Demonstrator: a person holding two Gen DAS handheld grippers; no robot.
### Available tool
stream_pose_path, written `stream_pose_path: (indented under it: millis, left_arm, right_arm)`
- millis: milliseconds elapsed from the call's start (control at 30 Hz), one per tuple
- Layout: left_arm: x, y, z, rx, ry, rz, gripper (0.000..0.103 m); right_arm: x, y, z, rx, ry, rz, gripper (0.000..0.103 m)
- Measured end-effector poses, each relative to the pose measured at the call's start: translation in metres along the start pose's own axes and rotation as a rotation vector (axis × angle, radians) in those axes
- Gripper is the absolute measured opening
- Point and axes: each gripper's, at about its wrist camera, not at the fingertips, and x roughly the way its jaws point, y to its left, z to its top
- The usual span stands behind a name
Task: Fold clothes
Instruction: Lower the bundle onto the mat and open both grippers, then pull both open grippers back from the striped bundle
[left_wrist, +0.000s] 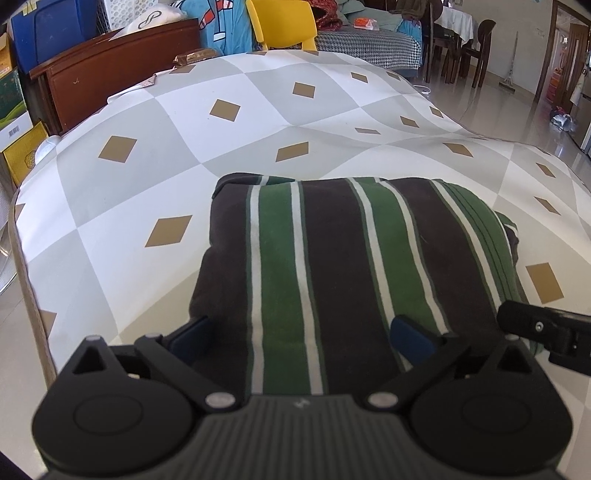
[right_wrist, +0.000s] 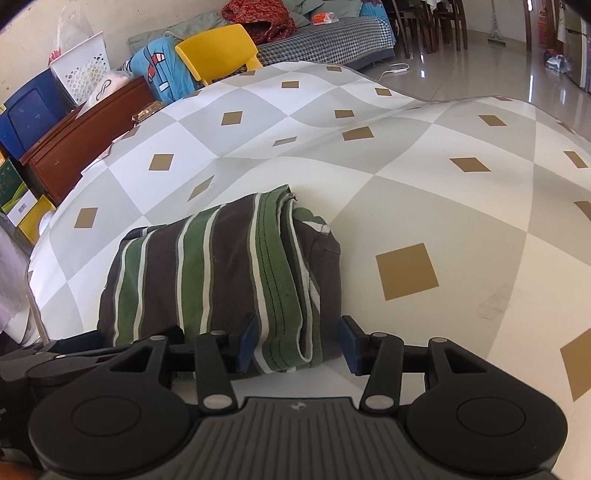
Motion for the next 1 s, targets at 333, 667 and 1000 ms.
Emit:
stream_pose_path:
  millis: [333,667,1000]
  left_arm:
    - [-0.017,-0.009,-0.007,-0.017,0.067,0.024,0.103]
    - [-0.033,-0.023,-0.016,-0.068,0.145,0.055,0.103]
    - [-0.046,-0.038,-0.025,-0.046,0.174,0.1,0.103]
  right_arm:
    - [-0.022,-0.007,-0.009,-0.05,0.032,-0.073,0.049]
    - [-0.035,-0.013,-0.016,-0.047,0.079,-0.081,0.049]
    - [-0.045,-0.016,-0.014,-0.053,0.06,-0.056,0.049]
